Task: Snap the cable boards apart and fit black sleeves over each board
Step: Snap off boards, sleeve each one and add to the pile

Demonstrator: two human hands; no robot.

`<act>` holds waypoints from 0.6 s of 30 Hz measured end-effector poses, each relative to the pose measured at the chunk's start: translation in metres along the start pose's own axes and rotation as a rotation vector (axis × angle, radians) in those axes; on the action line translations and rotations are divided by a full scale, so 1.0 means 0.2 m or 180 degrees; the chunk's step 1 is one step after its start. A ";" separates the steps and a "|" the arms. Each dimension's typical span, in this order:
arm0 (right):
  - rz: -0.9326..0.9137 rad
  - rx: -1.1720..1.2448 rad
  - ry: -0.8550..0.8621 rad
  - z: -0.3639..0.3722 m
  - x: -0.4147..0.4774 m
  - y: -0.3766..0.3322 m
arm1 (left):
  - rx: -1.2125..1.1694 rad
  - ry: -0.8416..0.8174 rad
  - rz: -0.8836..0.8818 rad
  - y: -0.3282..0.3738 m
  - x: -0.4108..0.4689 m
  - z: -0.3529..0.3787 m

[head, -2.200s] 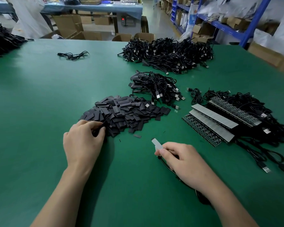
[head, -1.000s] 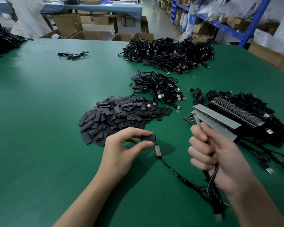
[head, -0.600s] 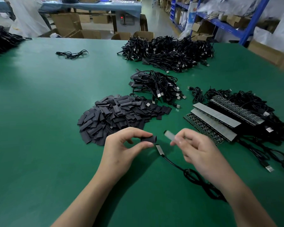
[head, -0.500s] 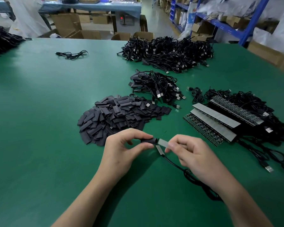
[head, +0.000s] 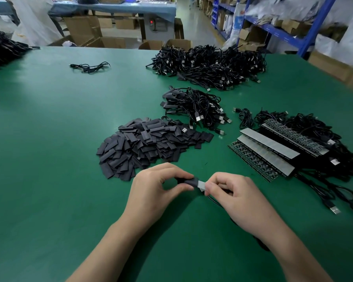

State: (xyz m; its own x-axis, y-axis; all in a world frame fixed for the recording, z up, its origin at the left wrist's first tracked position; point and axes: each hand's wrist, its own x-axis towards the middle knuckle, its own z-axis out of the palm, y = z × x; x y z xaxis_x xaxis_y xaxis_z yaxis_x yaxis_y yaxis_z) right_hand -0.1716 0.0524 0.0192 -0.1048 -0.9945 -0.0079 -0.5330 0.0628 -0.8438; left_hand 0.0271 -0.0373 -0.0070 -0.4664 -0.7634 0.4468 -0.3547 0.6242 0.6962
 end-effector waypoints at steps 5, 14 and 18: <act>0.0057 -0.0190 -0.0015 0.02 0.01 0.00 | 0.0092 -0.0249 0.0173 0.00 0.00 0.00; 0.0058 -0.0025 0.0033 0.00 0.00 -0.01 | 0.0091 -0.0186 0.0296 0.00 -0.01 -0.01; 0.0036 -0.0063 0.0080 -0.02 -0.01 0.00 | 0.0068 -0.0134 0.0334 0.00 -0.01 0.00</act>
State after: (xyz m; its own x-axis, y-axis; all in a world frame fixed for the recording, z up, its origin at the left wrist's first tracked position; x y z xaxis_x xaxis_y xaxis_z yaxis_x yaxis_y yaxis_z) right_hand -0.1736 0.0539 0.0218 -0.1318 -0.9913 -0.0035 -0.5480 0.0758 -0.8330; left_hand 0.0277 -0.0359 -0.0070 -0.5353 -0.6863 0.4924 -0.3190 0.7041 0.6345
